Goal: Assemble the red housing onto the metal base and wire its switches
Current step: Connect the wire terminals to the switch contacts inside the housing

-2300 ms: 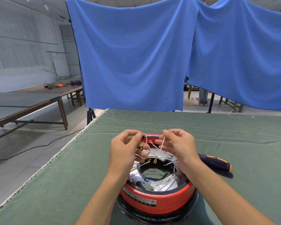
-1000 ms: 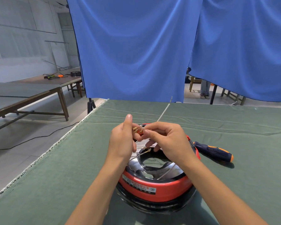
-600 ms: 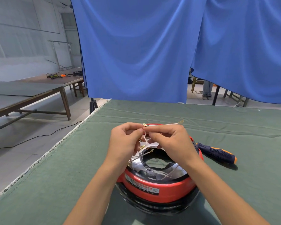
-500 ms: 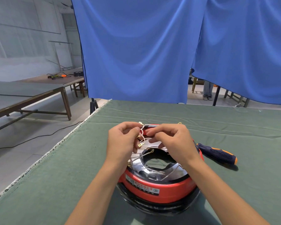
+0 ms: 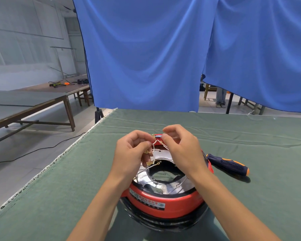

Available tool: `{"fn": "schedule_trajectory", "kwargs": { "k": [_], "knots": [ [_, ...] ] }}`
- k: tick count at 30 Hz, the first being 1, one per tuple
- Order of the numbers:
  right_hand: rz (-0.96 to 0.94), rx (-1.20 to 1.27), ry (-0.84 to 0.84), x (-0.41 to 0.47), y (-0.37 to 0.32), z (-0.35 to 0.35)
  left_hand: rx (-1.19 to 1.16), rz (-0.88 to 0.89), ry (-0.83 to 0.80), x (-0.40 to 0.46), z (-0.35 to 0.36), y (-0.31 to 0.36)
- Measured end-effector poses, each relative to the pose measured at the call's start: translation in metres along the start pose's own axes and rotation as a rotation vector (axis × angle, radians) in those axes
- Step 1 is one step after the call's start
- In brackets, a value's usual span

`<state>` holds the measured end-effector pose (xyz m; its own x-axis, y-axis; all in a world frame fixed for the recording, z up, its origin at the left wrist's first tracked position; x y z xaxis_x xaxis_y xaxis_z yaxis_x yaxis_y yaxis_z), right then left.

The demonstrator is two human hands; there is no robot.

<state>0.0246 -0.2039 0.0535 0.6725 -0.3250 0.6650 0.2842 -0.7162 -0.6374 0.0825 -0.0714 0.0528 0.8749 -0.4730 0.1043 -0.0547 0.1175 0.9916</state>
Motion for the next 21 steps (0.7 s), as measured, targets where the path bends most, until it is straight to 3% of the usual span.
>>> {"fn": "schedule_trajectory", "kwargs": {
  "k": [5, 10, 16, 21],
  "knots": [
    [0.094, 0.269, -0.198, -0.001, 0.001, 0.012, 0.005, -0.072, 0.013, 0.000, 0.000, 0.003],
    [0.197, 0.466, -0.130, 0.002, 0.004, 0.004, 0.043, -0.144, 0.112, 0.010, -0.018, 0.006],
    [0.218, 0.371, -0.285, 0.011, -0.003, 0.004, 0.243, -0.042, 0.482, 0.016, -0.044, -0.006],
    [0.240, 0.240, -0.623, 0.026, -0.018, 0.014, 0.177, -0.196, 0.441, 0.025, -0.049, -0.025]
  ]
}}
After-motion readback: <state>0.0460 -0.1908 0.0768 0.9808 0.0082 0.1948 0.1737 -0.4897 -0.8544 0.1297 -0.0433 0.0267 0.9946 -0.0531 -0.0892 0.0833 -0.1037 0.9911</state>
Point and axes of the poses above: each hand's wrist, its own x-axis towards the middle knuckle, its own z-axis out of the palm, y = z × x, the point moved 3 cm from there along x, towards the middle knuckle, and after that the axes turned 15 degrees about -z, right-handed, at the moved point
